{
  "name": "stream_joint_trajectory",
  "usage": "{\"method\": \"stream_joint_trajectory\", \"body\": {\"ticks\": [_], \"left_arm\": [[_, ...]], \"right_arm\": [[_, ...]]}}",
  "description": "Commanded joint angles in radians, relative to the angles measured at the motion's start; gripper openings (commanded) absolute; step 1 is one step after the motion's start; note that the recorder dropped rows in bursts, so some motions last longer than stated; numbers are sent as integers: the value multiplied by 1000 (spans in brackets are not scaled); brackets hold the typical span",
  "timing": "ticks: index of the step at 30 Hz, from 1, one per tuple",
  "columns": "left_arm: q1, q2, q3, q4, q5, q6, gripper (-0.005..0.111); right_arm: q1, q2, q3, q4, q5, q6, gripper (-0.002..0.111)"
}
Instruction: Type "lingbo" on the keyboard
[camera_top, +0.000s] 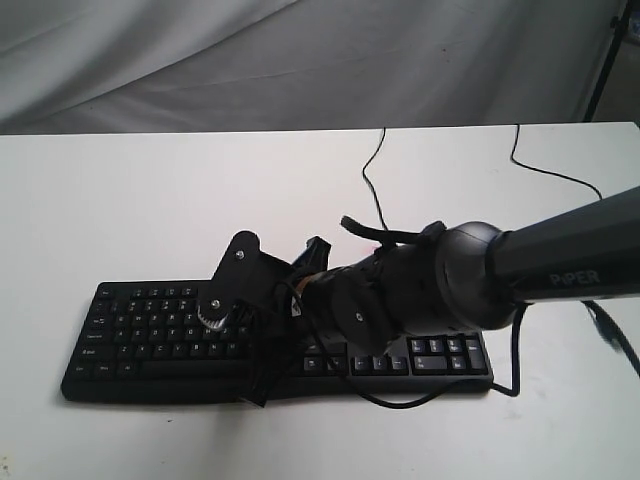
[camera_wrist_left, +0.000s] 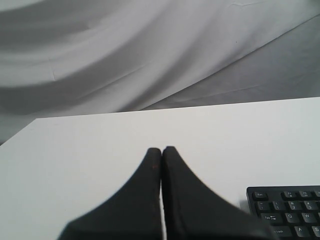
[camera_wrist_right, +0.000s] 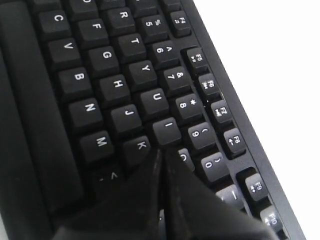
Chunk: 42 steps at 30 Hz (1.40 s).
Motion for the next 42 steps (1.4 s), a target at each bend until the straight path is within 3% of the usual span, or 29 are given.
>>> {"method": "stream_joint_trajectory", "body": {"ticks": [1,23,32,42], "left_arm": [[-4,3,5,-1,-4,-3,1],[-4,3,5,-1,-4,-3,1],[-4,3,5,-1,-4,-3,1],[-4,3,5,-1,-4,-3,1]], "right_arm": [[-2,-2,-6,-11,-10,-10,0],[-2,-29,-9,-2,-6,-6,0],[-2,35,-162,-15,77,-4,0],[-2,60,-174,-34,107,-5,0]]}}
